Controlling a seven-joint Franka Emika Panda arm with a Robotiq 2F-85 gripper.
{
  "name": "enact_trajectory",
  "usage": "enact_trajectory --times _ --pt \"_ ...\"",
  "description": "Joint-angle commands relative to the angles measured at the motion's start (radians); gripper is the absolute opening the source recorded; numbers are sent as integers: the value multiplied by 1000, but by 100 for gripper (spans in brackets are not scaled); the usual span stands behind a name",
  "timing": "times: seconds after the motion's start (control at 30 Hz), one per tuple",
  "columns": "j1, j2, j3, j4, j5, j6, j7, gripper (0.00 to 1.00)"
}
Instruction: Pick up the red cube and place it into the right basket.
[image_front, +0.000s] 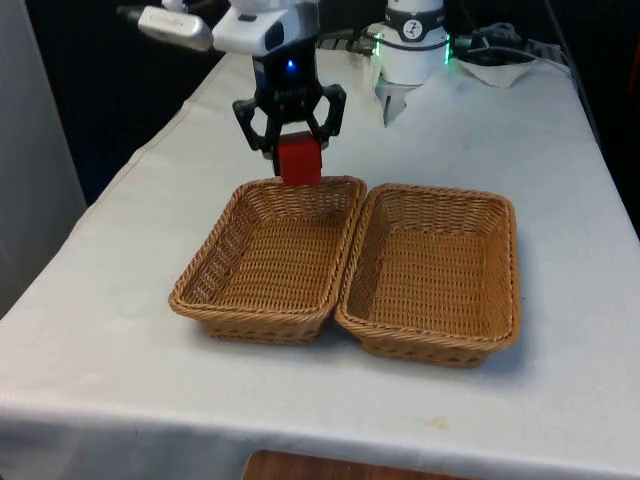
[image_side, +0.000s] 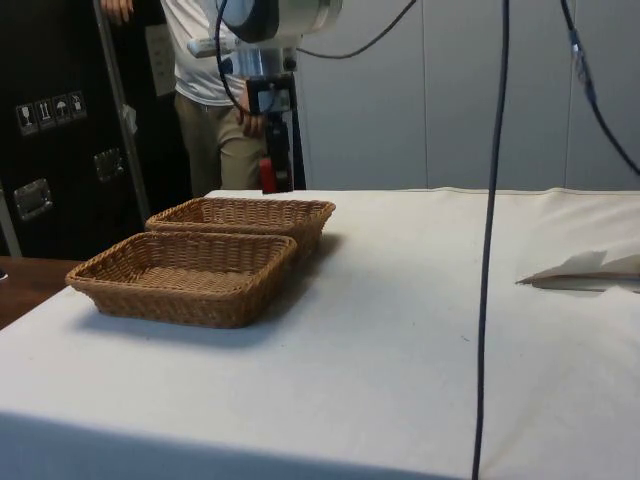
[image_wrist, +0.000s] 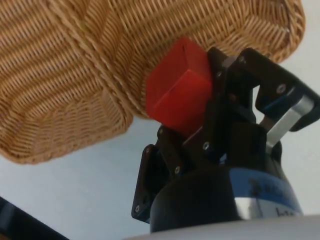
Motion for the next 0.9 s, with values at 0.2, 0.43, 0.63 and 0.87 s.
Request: enact_trajectory --times 0.2,0.43,0.63,0.87 --pt "-9 73 8 23 88 16 -6 2" --pt "-9 120 -2 49 131 17 -1 2" --pt "-20 152 -6 82 136 8 9 2" --pt "-33 199 -16 137 152 -11 8 2"
